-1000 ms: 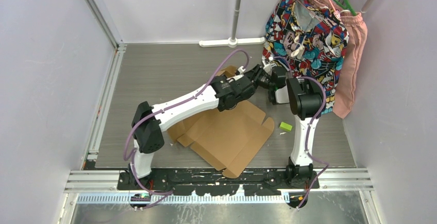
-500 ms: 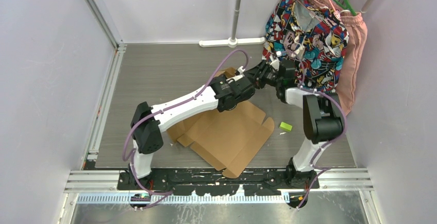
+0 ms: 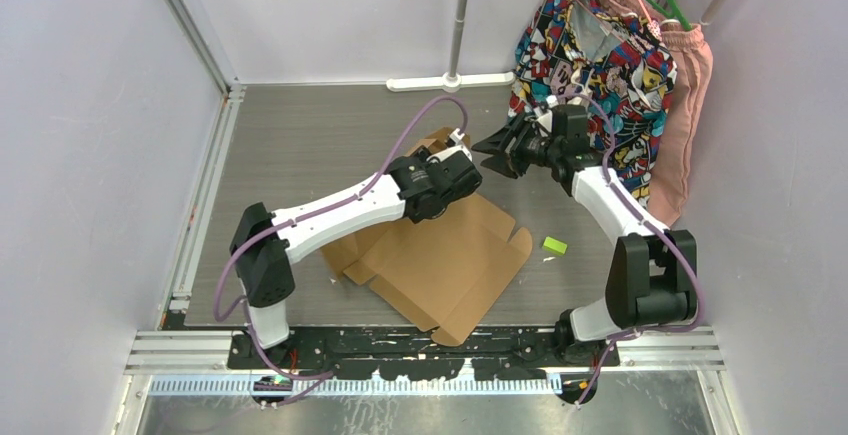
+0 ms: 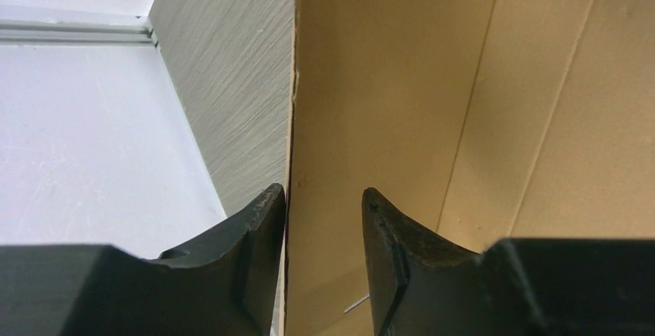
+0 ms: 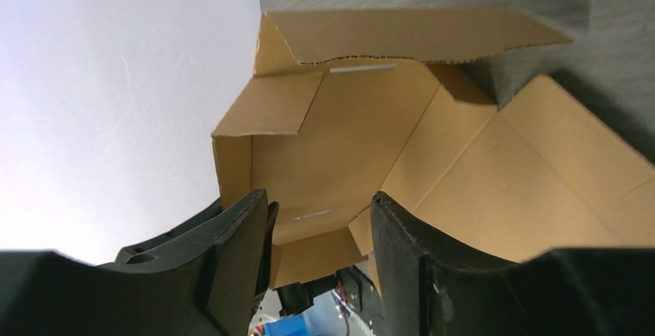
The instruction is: Fold the paper box
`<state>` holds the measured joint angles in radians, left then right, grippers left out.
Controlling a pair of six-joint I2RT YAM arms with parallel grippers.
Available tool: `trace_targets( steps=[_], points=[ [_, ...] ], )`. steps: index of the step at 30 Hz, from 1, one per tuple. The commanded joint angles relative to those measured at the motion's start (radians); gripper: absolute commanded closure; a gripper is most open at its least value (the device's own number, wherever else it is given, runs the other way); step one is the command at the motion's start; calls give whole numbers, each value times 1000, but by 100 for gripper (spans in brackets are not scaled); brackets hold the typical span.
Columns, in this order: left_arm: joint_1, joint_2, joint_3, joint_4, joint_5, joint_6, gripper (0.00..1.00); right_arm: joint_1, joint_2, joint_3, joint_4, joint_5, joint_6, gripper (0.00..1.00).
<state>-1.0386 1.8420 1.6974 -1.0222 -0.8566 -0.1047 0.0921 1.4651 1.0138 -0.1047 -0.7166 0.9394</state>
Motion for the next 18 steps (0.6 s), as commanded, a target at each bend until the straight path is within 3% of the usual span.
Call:
trace_targets(
  steps=[1,18],
  points=[
    [4,-76,-26,93,35,-21,58,52,-55,44,-77,31,37,42],
    [3,-116,-97,139,68,-37,59,247,18,178,5,141,181,40]
  ],
)
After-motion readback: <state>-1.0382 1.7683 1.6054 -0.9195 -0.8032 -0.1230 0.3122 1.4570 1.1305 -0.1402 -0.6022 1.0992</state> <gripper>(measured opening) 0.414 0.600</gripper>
